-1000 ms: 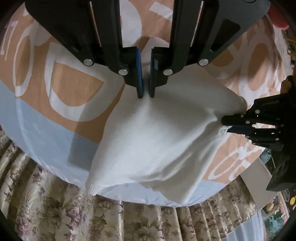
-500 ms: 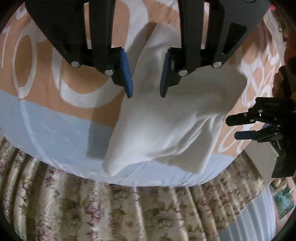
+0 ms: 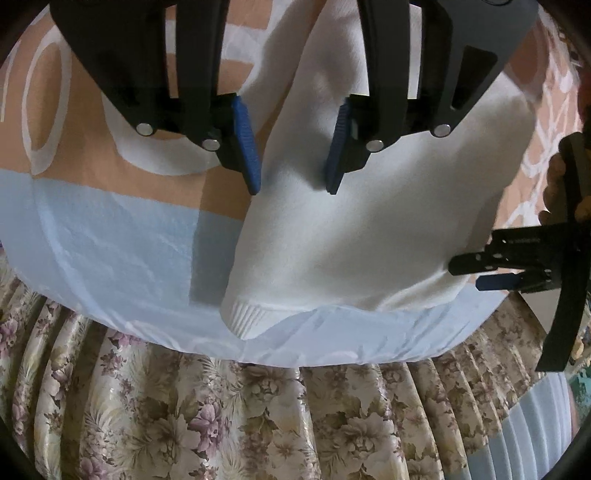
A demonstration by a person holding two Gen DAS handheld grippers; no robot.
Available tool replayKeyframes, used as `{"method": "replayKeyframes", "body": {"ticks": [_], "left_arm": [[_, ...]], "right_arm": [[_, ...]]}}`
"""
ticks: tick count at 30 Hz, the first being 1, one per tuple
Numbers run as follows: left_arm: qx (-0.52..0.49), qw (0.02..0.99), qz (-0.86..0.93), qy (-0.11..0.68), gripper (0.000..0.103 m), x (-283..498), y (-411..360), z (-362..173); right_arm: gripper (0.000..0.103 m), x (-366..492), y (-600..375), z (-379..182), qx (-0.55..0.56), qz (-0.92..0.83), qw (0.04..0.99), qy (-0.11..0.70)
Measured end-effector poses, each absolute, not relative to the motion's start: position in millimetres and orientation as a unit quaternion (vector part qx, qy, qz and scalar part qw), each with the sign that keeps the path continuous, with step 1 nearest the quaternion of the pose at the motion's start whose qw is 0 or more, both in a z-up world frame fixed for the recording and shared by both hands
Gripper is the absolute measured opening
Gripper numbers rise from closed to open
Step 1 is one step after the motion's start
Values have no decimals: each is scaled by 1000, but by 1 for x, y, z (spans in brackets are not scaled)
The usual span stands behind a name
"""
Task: Fold small clothes
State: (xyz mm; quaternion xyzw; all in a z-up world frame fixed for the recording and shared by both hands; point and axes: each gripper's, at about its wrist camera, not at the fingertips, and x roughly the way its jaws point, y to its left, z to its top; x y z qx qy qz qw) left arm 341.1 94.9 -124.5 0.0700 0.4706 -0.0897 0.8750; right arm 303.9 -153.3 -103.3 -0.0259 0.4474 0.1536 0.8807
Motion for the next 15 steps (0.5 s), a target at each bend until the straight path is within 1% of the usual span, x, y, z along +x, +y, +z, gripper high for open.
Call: {"method": "replayKeyframes", "body": {"ticks": [5, 9, 15], "left_arm": [[57, 877, -93, 469, 77, 324, 97, -109], [59, 875, -125, 463, 80, 296, 91, -94], [100, 855, -179, 477, 81, 244, 66, -106]], "right_arm": [[40, 295, -159, -92, -20, 163, 886, 434], [47, 278, -163, -85, -21, 169, 885, 434], [47, 248, -164, -90, -33, 180, 875, 448]]}}
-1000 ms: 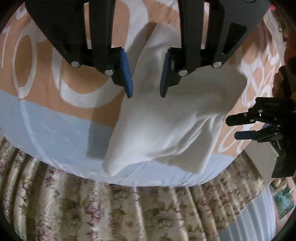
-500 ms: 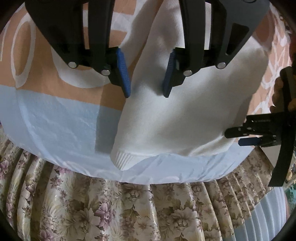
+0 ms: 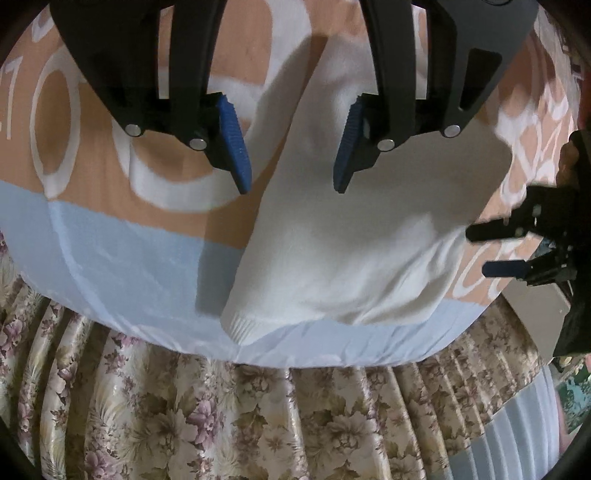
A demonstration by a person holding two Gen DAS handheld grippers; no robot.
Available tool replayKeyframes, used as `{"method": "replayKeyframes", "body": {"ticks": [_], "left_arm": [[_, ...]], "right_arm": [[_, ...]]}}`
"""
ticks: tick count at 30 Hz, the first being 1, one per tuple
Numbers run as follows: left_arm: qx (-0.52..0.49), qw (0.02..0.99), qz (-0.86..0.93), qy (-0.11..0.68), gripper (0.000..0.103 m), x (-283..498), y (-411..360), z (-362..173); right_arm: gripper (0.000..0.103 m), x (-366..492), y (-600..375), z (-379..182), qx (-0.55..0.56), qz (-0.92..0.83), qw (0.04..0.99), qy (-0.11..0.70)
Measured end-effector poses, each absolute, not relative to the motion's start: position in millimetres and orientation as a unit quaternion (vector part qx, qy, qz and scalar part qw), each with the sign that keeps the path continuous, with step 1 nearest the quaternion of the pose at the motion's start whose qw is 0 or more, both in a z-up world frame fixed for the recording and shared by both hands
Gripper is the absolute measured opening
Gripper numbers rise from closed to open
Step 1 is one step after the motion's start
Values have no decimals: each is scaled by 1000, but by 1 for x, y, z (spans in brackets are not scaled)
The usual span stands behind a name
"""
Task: Fold small clothes
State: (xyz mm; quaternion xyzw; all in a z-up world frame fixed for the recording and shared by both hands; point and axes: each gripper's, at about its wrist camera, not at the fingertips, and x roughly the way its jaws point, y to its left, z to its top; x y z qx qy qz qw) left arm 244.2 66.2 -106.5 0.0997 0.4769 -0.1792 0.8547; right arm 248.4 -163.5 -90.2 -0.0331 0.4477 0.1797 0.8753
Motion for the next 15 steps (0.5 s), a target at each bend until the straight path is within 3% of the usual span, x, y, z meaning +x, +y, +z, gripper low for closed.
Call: {"method": "replayKeyframes", "body": {"ticks": [3, 13, 15], "left_arm": [[136, 852, -153, 482, 81, 239, 66, -125], [86, 846, -148, 505, 87, 244, 89, -137], [86, 848, -149, 501, 89, 242, 85, -130]], "right_arm": [[48, 239, -159, -95, -39, 183, 871, 454], [49, 230, -162, -115, -41, 177, 861, 475], [55, 230, -164, -111, -33, 176, 864, 470]]}}
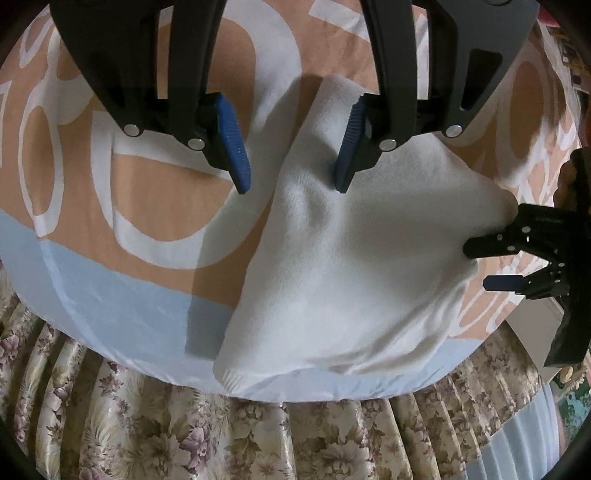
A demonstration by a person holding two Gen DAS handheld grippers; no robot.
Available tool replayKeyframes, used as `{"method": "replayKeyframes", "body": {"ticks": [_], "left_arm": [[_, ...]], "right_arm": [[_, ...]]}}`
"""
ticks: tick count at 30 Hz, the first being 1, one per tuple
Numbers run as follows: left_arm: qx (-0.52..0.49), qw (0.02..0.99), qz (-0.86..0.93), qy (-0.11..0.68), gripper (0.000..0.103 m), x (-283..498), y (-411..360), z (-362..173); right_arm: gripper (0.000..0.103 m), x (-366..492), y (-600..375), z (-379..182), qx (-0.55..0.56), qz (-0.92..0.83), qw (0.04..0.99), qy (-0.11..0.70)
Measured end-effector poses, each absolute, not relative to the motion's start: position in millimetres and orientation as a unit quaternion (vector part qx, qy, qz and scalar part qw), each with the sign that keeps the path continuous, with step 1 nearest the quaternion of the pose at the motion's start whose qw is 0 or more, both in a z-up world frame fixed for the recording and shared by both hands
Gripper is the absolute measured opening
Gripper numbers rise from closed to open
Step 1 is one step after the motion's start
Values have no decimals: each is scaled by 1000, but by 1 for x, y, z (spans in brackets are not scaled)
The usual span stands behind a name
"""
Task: Fold small clothes
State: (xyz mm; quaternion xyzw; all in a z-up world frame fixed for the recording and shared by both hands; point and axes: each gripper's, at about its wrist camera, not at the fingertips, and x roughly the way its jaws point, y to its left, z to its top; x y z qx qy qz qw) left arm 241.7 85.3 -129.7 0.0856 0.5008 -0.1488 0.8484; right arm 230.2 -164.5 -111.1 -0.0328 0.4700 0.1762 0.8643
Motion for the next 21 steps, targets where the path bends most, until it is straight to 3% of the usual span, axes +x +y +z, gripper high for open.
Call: {"method": "replayKeyframes", "body": {"ticks": [3, 8, 16, 21], "left_arm": [[66, 846, -162, 504, 94, 239, 82, -124], [61, 839, -166, 514, 94, 246, 74, -134], [56, 834, -165, 524, 94, 277, 69, -144], [80, 835, -169, 518, 101, 287, 62, -151]], "right_arm": [[68, 232, -172, -103, -5, 176, 870, 460], [77, 237, -177, -98, 28, 174, 872, 457], [78, 248, -174, -101, 39, 168, 873, 457], [78, 262, -175, -105, 53, 166, 869, 463]]}}
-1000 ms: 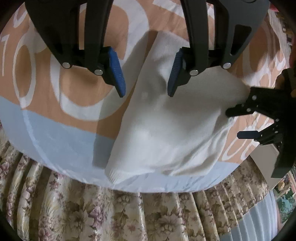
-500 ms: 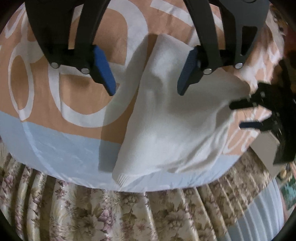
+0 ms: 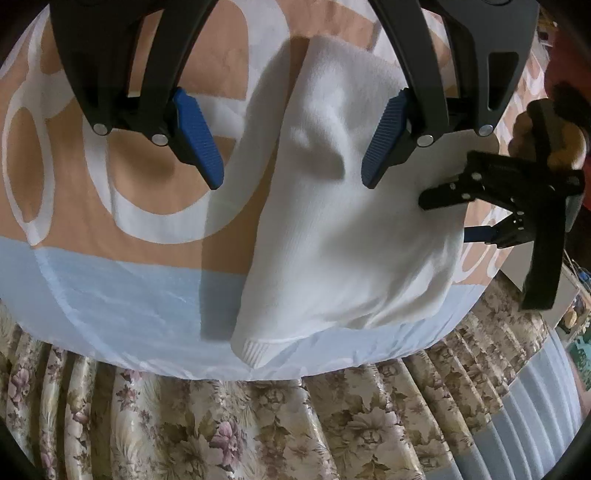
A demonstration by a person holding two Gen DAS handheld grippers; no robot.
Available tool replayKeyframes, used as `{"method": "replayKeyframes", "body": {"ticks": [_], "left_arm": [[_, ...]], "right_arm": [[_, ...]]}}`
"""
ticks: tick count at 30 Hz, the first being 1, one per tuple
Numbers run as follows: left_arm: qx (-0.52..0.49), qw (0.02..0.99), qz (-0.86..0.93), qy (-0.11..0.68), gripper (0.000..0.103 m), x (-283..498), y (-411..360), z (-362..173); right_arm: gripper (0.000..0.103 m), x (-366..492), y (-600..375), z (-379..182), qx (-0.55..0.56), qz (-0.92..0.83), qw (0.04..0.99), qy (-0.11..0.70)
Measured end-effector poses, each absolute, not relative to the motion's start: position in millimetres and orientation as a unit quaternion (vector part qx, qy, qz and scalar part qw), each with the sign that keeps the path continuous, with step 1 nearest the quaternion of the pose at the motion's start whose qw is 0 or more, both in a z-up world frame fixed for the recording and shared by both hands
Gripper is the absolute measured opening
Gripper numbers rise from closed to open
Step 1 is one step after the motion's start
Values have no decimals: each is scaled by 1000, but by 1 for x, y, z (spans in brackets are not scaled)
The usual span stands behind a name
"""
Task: Fold small clothes
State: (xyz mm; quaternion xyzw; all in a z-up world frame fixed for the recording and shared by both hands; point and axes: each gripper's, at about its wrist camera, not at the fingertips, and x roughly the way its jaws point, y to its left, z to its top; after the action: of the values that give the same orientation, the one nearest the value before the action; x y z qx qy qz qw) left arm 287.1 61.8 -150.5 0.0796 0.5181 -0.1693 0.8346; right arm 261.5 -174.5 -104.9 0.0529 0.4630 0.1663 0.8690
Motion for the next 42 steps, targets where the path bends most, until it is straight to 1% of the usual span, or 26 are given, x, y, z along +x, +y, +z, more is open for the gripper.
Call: {"method": "replayKeyframes", "body": {"ticks": [3, 5, 6, 7, 9, 12, 15, 17, 19, 22, 26, 27, 29, 31, 32, 34, 37, 39, 42], "left_arm": [[91, 835, -174, 515, 101, 287, 59, -151], [95, 834, -179, 514, 99, 288, 60, -152], [93, 832, -186, 514, 94, 288, 60, -152], [87, 830, -191, 517, 87, 288, 60, -152], [79, 826, -203, 520, 80, 287, 59, -150], [94, 829, -201, 513, 80, 285, 55, -149], [84, 827, -202, 518, 82, 288, 58, -151], [83, 826, -201, 519, 83, 288, 58, -151], [91, 828, -192, 518, 89, 289, 56, -151], [96, 831, -186, 516, 90, 290, 54, -152], [95, 835, -188, 509, 90, 287, 55, -152], [91, 834, -189, 510, 88, 287, 56, -153], [83, 832, -194, 513, 84, 286, 57, -153], [78, 829, -199, 517, 77, 286, 55, -151], [81, 829, -200, 516, 75, 285, 54, -149], [83, 829, -204, 515, 67, 284, 52, -148], [77, 827, -210, 516, 57, 282, 51, -146], [81, 828, -209, 515, 54, 281, 50, -145], [86, 829, -203, 514, 48, 280, 47, -143]], "right_arm": [[78, 271, -170, -108, 58, 163, 866, 469], [78, 276, -166, -110, 55, 158, 867, 470], [78, 278, -163, -111, 52, 155, 867, 470], [78, 280, -160, -112, 49, 152, 868, 470], [78, 283, -154, -115, 42, 150, 867, 474], [80, 287, -148, -123, 45, 156, 856, 491], [86, 286, -144, -126, 27, 143, 859, 491], [87, 284, -141, -127, 18, 137, 857, 496], [85, 281, -136, -127, 1, 134, 856, 498], [84, 283, -133, -129, -5, 133, 856, 500], [75, 284, -129, -130, -1, 145, 852, 502], [75, 285, -128, -130, -2, 145, 852, 503], [74, 286, -128, -130, 1, 146, 849, 509], [72, 286, -126, -128, -7, 150, 848, 509], [69, 285, -124, -127, -14, 154, 849, 506], [66, 284, -122, -126, -18, 159, 849, 504], [57, 285, -124, -124, -10, 165, 847, 505], [48, 282, -122, -121, -19, 168, 850, 499], [42, 280, -122, -119, -22, 168, 853, 494]]}}
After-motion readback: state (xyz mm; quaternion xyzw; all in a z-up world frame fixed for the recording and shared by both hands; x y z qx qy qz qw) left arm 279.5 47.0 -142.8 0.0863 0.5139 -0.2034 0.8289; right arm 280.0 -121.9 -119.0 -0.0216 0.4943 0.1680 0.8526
